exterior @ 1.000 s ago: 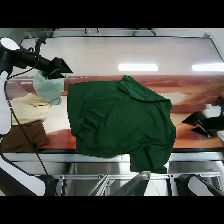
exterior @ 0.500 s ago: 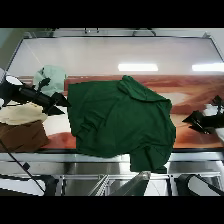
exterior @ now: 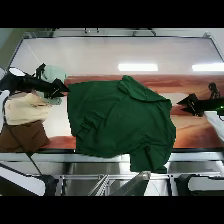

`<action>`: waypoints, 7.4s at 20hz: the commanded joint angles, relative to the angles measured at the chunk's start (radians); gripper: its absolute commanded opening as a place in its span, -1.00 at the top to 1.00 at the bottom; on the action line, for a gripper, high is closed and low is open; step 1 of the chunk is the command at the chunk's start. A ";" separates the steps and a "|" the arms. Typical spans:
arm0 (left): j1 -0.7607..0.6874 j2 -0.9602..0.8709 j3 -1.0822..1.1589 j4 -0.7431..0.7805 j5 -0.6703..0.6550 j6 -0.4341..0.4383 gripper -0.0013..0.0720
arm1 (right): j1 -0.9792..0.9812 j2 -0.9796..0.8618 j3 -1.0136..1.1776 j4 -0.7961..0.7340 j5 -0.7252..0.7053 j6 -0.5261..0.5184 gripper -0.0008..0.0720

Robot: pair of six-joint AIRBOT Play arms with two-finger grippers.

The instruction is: Fold the shirts.

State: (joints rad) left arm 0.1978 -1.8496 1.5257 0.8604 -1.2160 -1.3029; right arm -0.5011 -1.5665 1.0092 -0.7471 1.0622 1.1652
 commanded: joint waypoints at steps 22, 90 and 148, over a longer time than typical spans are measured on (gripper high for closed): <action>0.165 -0.305 0.552 -0.010 -0.154 0.044 -0.35 | 0.054 -0.086 0.104 0.055 -0.065 -0.018 -0.35; 0.045 -0.180 0.491 -0.054 -0.391 0.005 0.92 | 0.283 -0.154 0.451 0.128 0.266 -0.069 0.93; 0.000 0.180 -0.544 0.211 -0.262 -0.043 -0.93 | -0.274 0.208 -0.248 -0.211 0.204 -0.103 -0.03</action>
State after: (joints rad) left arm 0.2504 -1.6821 1.0801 1.0290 -1.5249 -1.3331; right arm -0.7704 -1.3624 0.7876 -0.9504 1.2572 1.0710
